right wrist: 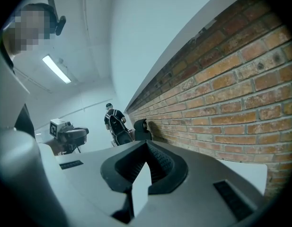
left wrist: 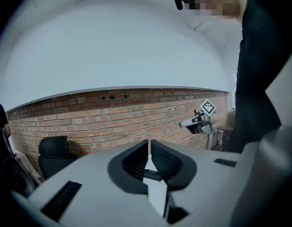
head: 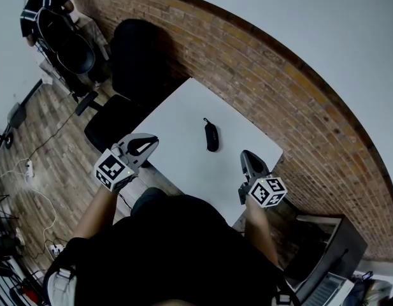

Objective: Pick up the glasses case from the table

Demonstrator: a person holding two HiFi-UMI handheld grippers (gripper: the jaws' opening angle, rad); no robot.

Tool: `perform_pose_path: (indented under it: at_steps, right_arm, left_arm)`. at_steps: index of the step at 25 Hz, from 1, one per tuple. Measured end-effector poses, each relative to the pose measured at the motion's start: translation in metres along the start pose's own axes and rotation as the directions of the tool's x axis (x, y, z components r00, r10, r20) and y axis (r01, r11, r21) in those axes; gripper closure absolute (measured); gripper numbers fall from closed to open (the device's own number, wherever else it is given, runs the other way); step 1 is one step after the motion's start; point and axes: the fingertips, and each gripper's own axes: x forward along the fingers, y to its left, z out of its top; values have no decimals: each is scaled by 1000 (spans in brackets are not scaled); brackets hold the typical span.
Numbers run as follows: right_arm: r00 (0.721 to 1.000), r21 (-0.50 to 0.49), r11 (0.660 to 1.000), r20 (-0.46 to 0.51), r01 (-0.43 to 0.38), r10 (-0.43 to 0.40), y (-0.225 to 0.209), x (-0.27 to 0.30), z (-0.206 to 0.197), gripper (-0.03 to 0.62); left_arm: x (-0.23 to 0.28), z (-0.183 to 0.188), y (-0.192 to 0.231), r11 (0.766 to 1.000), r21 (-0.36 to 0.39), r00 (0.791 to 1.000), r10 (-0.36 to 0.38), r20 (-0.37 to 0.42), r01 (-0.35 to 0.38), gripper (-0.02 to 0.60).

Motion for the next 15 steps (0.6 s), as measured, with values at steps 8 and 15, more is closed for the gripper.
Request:
perform_pose_path:
  at_steps: [8, 15]
  right_arm:
    - [1000, 4, 1000, -13, -3, 3, -3, 3, 0, 579]
    - [1000, -2, 1000, -7, 1, -1, -4, 15, 2, 579]
  left_arm:
    - [-1, 0, 2, 1000, -2, 1000, 6, 0, -6, 555]
    - [-6, -7, 13, 1000, -12, 1000, 16, 1, -16, 555]
